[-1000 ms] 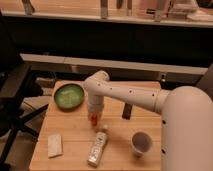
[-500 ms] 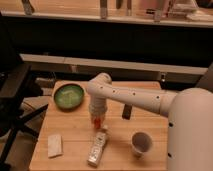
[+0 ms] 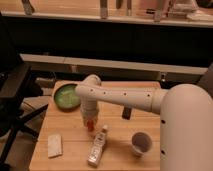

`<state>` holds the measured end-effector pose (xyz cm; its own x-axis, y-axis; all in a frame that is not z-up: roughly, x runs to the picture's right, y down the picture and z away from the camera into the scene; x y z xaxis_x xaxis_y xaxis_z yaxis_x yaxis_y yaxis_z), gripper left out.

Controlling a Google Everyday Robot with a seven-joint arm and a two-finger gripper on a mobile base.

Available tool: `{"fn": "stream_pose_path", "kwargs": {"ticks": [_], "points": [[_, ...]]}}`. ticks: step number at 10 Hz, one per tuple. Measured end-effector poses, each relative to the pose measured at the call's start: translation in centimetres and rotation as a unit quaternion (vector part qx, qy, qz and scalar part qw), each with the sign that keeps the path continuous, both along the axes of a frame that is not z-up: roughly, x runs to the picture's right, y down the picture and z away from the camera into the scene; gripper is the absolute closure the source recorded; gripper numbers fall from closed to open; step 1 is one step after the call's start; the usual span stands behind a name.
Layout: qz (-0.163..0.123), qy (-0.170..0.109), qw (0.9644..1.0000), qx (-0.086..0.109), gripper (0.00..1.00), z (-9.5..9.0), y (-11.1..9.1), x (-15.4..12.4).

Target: Place the pepper on the white sponge

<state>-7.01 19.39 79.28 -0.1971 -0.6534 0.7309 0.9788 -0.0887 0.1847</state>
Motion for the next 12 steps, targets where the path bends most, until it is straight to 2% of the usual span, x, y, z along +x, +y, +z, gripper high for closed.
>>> {"fn": "stream_pose_path", "kwargs": {"ticks": [2,5,7,10,12], "points": [[-0.010,-0.006,0.9999,0.000,0.98,-0.5,0.4,-0.2],[-0.032,-0.025,0.9992,0.003,0.98,-1.3,0.9,-3.5],[-0.042,-0.031,0.9987,0.004,0.98,-1.6,1.2,-4.1],[-0.060,-0.046,0.9971,0.005,0.98,-2.2,1.7,-4.7],[-0.075,-0.058,0.9954,0.007,0.98,-2.3,1.8,-6.7]]}}
